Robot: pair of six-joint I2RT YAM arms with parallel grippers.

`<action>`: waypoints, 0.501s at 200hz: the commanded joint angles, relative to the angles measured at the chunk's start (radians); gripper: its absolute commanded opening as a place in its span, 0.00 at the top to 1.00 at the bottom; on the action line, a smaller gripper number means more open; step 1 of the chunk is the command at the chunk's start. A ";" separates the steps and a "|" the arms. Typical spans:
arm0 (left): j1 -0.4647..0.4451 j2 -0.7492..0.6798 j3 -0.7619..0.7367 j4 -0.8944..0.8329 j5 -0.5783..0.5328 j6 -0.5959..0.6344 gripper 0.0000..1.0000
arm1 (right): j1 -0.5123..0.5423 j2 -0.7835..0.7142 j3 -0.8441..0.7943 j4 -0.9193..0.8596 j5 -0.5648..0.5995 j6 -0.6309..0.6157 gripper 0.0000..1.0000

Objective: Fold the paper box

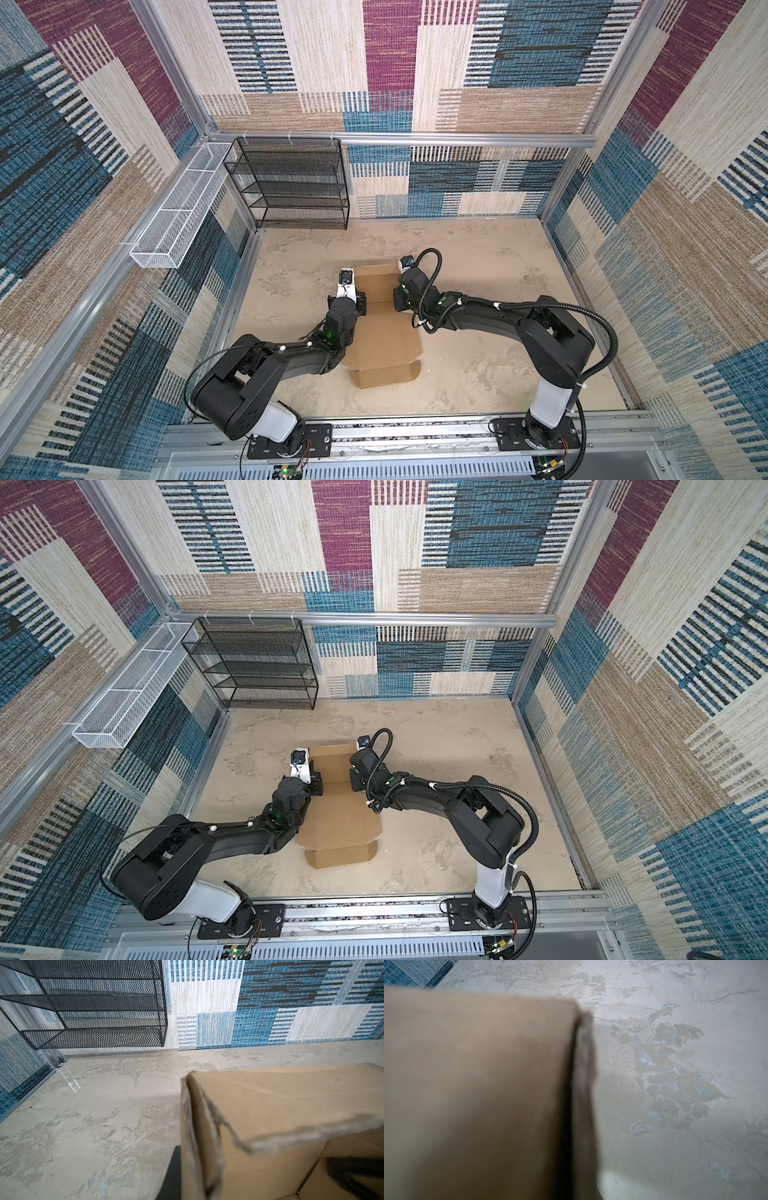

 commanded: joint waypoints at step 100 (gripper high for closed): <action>0.000 -0.005 -0.020 -0.031 0.015 -0.063 0.77 | 0.003 0.004 0.022 0.009 -0.013 -0.002 1.00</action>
